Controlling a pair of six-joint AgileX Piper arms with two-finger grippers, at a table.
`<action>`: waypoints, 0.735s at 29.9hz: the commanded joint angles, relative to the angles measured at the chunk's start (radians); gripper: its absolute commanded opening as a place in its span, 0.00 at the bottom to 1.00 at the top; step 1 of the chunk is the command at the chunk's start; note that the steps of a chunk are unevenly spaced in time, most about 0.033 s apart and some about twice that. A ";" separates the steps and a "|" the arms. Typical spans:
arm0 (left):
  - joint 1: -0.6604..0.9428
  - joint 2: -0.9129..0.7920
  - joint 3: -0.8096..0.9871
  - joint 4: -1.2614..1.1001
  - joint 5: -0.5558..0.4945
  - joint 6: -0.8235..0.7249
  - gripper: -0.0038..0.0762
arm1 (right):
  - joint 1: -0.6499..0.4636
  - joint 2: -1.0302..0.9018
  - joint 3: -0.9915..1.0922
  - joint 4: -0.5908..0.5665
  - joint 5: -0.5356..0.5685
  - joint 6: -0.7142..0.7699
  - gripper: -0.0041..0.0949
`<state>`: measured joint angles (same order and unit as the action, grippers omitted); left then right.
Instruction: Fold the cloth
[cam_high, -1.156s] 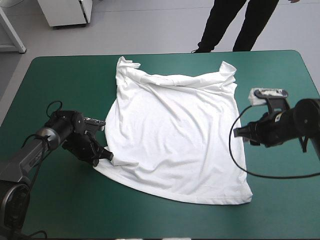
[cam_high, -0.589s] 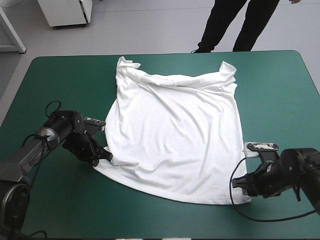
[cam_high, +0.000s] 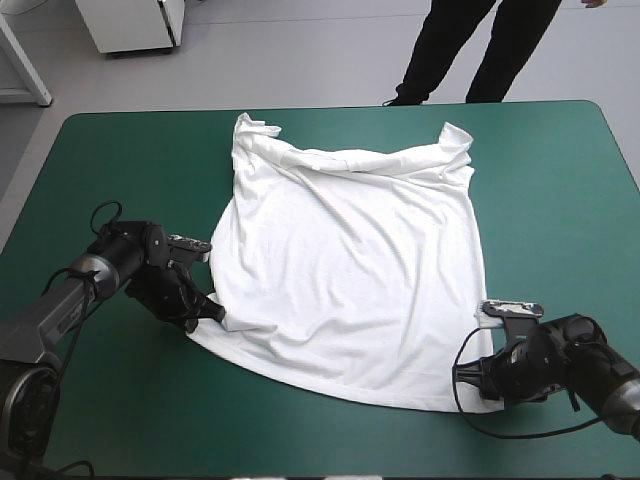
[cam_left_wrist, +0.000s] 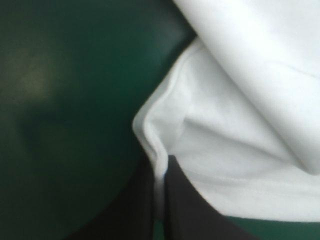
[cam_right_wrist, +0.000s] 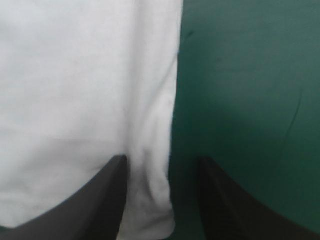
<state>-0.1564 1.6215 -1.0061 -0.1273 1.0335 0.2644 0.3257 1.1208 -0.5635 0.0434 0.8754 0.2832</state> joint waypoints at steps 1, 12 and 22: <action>-0.004 0.009 -0.008 -0.036 -0.066 0.000 0.02 | 0.001 -0.004 0.007 0.022 -0.048 0.011 0.44; -0.004 0.009 -0.022 -0.038 -0.064 0.000 0.02 | 0.001 -0.004 0.010 0.095 -0.034 0.033 0.03; -0.004 -0.057 -0.145 -0.048 -0.006 0.000 0.02 | 0.001 -0.017 -0.230 0.024 0.054 0.017 0.03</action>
<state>-0.1573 1.6303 -1.0822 -0.1483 1.0411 0.2663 0.3257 1.1208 -0.6857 0.1065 0.9147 0.3121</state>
